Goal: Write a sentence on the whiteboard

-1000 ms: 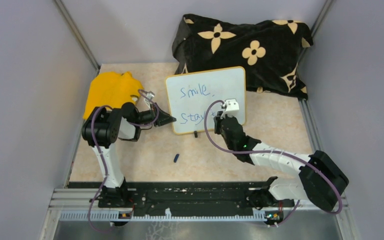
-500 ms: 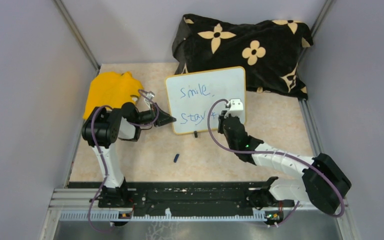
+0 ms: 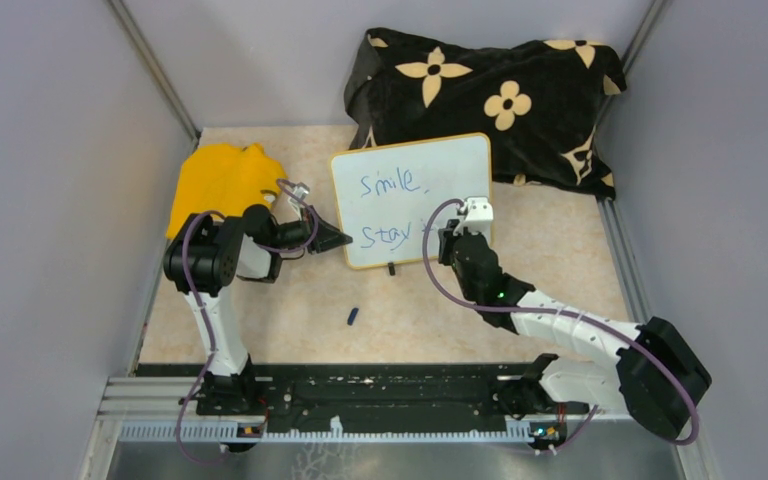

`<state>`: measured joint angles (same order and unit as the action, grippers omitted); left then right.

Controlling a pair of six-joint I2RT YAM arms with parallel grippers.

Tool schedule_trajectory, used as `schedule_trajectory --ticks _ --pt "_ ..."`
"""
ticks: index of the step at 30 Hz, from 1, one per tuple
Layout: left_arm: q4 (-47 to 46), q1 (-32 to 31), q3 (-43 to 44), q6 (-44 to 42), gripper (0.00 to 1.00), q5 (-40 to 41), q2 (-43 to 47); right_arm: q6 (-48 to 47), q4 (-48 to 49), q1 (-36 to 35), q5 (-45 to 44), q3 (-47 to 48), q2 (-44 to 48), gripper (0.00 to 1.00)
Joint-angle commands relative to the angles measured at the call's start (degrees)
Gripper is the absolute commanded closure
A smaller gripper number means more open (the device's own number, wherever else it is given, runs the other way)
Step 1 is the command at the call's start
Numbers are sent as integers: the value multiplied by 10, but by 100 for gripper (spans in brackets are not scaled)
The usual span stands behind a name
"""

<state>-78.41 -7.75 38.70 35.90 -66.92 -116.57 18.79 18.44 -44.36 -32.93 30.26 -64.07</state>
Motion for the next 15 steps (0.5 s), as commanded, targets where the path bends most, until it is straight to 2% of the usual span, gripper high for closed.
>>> schedule_trajectory --ticks 1,15 --pt "35 -9 3 -7 100 5 -7 -11 27 6 3 23 4 100" --pt "37 -9 4 -7 100 5 -7 -2 30 15 2 20 -25 100"
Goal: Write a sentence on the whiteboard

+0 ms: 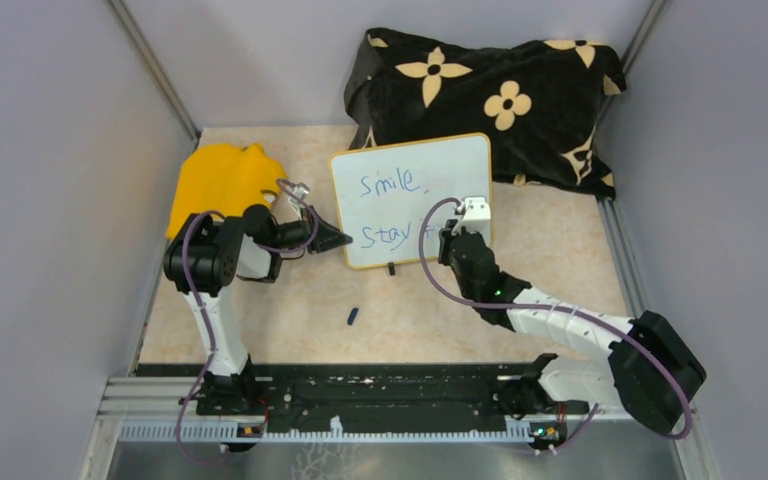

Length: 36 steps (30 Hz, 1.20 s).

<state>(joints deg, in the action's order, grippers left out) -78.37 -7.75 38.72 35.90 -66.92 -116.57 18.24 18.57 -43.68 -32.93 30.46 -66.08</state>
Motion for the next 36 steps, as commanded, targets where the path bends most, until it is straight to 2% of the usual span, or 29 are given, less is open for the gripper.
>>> schedule_trajectory --ticks 1,22,36 --pt "36 -9 4 -7 100 5 -6 4 28 8 2 17 -7 100" --pt "36 -9 5 -6 100 6 -7 36 8 8 7 -35 22 100" --pt "37 -10 4 -6 100 5 -6 17 14 10 -6 -7 41 100"
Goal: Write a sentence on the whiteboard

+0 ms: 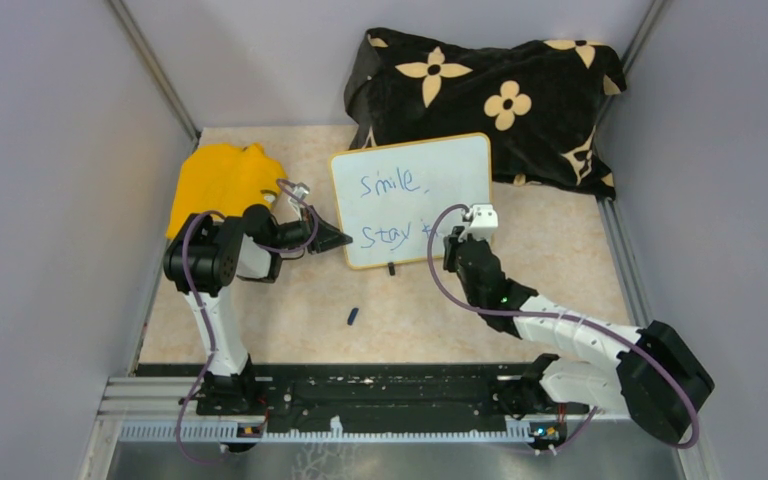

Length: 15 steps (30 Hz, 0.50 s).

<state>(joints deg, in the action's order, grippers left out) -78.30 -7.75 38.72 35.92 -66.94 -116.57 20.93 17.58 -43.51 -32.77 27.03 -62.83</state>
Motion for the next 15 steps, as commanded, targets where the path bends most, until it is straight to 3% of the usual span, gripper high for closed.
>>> schedule_trajectory --ticks 1,15 --pt "36 -10 5 -6 100 6 -6 -11 24 9 -9 31 7 100" --pt "37 -10 5 -6 100 6 -7 -11 33 23 6 43 -3 100"
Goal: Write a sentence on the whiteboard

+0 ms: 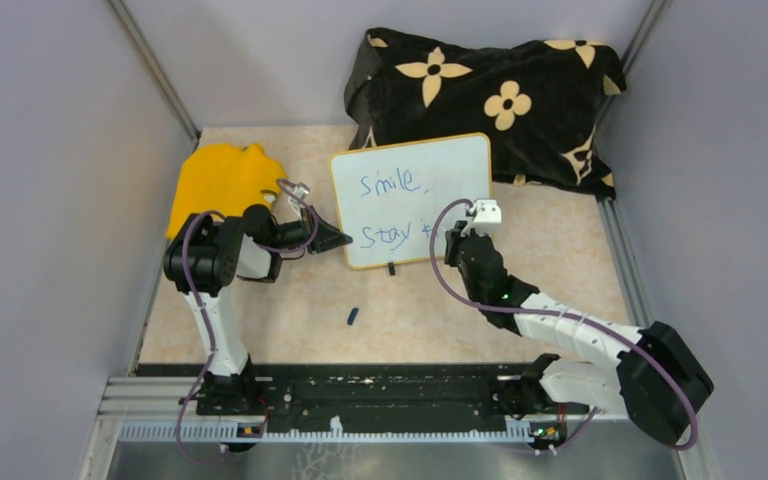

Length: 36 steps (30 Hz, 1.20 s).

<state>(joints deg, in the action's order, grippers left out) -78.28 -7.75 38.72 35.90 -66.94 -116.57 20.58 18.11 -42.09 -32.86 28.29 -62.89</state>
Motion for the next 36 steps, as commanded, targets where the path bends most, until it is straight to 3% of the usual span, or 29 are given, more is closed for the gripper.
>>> schedule_trajectory --ticks 1,36 --pt "37 -10 4 -6 100 6 -8 -8 28 10 8 31 -4 100" --pt "37 -10 5 -7 100 4 -7 37 14 26 25 -23 5 100"
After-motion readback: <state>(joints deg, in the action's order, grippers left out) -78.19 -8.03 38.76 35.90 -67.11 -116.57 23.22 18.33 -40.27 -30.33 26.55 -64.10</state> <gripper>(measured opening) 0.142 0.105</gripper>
